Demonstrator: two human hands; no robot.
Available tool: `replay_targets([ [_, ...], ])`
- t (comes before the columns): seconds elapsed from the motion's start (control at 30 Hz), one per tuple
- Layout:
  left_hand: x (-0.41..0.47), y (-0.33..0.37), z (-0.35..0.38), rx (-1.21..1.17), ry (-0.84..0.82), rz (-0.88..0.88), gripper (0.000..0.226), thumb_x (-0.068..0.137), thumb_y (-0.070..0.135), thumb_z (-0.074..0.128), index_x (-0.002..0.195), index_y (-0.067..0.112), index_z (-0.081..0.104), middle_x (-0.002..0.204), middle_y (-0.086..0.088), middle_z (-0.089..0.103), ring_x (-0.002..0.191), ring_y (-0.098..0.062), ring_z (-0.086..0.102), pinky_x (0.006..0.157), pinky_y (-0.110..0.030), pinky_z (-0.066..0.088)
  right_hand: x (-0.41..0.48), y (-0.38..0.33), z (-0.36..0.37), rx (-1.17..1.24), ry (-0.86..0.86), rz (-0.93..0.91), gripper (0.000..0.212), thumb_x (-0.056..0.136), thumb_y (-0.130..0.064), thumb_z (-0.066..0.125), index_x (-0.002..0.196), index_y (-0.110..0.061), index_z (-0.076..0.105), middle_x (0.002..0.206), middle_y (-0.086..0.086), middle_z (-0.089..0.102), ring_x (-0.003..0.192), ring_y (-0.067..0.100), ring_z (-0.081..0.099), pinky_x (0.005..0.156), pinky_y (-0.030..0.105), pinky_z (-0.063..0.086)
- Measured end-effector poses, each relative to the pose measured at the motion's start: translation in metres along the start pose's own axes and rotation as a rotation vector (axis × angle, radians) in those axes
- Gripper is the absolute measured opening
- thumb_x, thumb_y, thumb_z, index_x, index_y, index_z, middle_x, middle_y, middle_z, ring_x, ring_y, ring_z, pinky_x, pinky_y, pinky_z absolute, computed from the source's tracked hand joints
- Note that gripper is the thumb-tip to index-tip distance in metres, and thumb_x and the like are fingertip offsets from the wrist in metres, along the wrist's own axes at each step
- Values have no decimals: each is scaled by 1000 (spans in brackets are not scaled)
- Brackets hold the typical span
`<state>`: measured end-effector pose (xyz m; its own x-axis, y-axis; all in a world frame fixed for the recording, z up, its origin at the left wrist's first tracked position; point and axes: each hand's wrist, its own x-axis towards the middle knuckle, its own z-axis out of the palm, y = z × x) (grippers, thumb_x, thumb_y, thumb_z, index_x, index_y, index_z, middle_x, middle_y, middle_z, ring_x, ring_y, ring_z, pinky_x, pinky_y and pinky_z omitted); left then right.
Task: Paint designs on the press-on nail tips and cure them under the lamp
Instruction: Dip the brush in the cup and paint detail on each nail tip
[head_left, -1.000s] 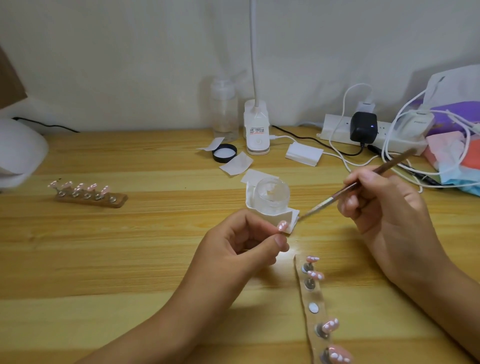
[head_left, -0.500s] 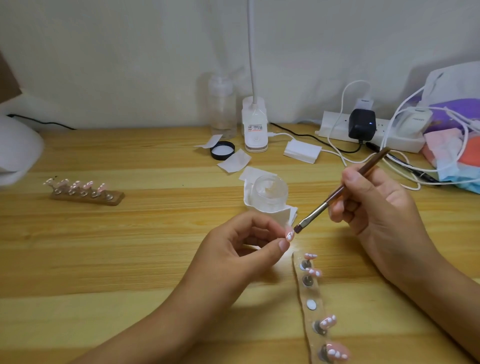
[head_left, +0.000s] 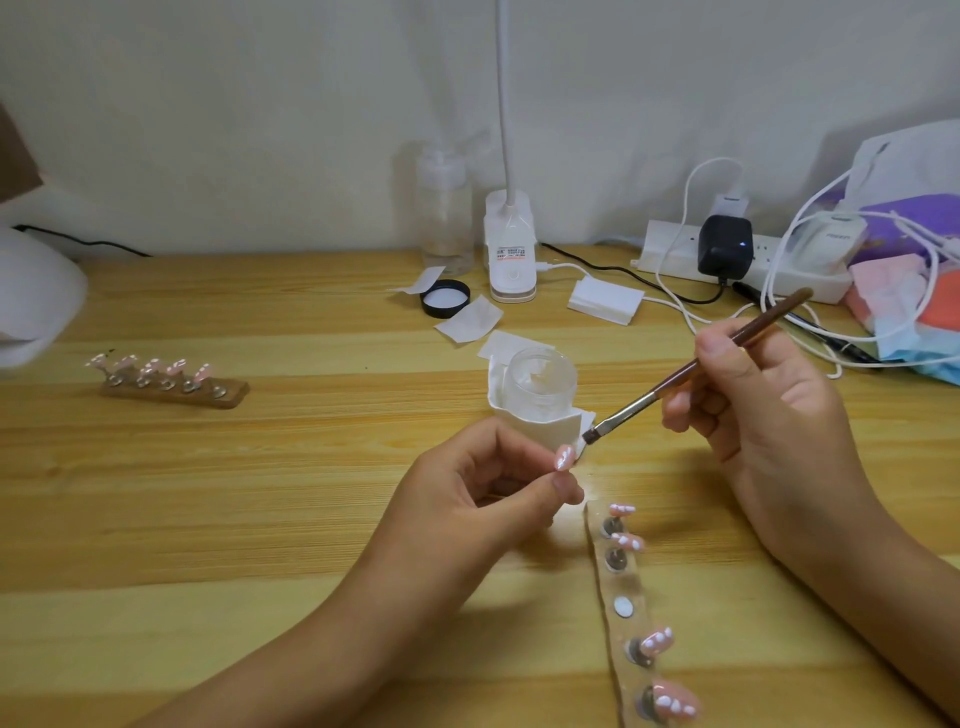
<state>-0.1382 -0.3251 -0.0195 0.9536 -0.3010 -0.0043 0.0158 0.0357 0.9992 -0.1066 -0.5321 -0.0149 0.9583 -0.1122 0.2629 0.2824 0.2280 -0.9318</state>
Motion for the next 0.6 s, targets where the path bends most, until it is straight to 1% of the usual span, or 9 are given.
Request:
replay_targets([
  [0.07,0,1,1,-20,2,-9,11,79,21,78,74,26,68,80,-1,76,66,-4,62,65,-15,48,0,-1,-1,26,-15,4,17,85,-33,66,92,-21,57,61,-2,63,56,10,61,57,20,52],
  [0.13,0,2,1,-20,1,-15,8,76,24,75,74,28,69,79,0,76,66,-4,61,64,-15,48,0,-1,0,39,-41,22,19,85,-35,69,92,-21,57,61,-2,64,55,11,61,57,21,52],
  [0.2,0,1,1,-8,-6,-8,7,75,25,72,73,31,69,80,1,76,67,-5,61,64,-15,48,-1,-2,2,30,-60,35,22,81,-37,69,91,-21,58,61,-1,64,55,12,62,56,22,53],
  [0.37,-1,0,0,28,-16,13,6,72,33,74,74,31,69,82,1,75,75,-5,63,69,-16,50,-3,-1,4,0,-64,38,25,77,-39,68,91,-20,57,61,0,65,56,12,63,57,21,53],
  [0.43,0,-1,0,38,-4,31,5,75,29,73,74,30,68,82,2,74,77,-6,63,69,-15,48,-2,-2,5,-11,-46,33,27,77,-39,68,92,-20,57,61,-1,64,56,11,63,57,21,53],
  [0.53,0,-1,-1,56,11,64,5,78,26,72,77,28,68,79,7,69,74,-3,60,66,-12,45,-1,-2,4,-17,1,29,31,75,-40,69,94,-19,57,61,-1,64,57,11,63,57,20,53],
  [0.6,1,-2,-1,72,15,74,5,78,25,71,78,29,68,83,6,70,75,-2,60,66,-12,46,0,-2,2,-7,26,32,31,75,-42,69,93,-19,57,60,-1,64,56,10,62,56,19,52],
])
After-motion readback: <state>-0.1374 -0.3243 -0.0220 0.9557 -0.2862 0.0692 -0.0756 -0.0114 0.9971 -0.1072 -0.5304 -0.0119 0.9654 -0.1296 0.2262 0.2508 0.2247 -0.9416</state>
